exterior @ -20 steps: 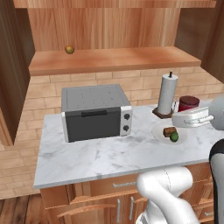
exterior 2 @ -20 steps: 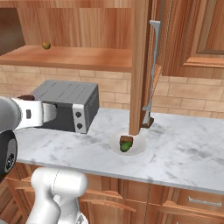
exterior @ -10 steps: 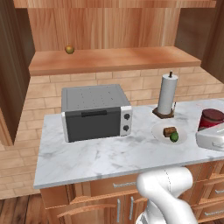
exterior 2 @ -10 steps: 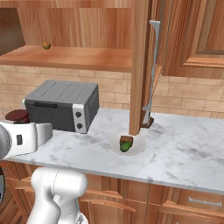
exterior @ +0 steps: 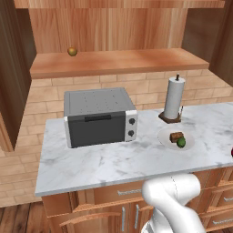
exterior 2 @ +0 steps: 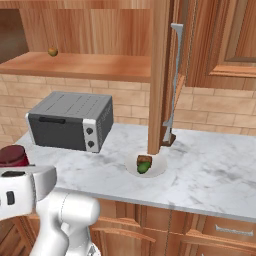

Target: Pick the avocado and bread from the counter and place them on the plate. Then pick the jam from the cabinet and place it next to the plate. Lastly close the cabinet door.

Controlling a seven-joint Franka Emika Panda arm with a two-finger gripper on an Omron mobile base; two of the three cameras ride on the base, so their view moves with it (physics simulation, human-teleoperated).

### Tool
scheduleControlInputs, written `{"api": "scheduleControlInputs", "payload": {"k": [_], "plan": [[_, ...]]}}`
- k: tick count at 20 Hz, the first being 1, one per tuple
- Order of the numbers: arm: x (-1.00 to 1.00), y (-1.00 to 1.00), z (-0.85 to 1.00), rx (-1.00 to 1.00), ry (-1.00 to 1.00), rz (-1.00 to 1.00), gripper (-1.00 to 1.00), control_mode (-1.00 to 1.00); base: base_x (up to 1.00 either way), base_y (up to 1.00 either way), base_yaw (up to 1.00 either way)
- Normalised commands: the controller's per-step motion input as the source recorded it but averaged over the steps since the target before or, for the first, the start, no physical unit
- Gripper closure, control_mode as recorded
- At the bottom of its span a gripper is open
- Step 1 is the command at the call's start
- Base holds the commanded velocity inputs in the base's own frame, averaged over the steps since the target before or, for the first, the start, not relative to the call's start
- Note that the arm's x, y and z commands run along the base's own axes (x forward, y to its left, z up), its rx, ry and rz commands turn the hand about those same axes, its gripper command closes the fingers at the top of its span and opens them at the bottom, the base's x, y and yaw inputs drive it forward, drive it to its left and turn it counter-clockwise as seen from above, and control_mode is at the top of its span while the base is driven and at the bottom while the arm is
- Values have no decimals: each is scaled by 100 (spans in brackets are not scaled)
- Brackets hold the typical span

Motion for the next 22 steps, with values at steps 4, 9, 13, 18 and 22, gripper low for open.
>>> {"api": "scheduleControlInputs", "payload": {"k": [4, 9, 13, 18, 22], "plan": [[-48, -28, 0, 0, -2, 0, 100, -100, 0, 0, 0], [-34, -24, -3, 0, -6, 0, 100, -100, 0, 0, 0], [-21, -21, -4, 0, -9, 0, 100, -100, 0, 0, 0], [-7, -15, -7, 0, -9, 0, 100, -100, 0, 0, 0], [0, -3, -11, 0, -7, 1, 100, -100, 0, 0, 0]]}}
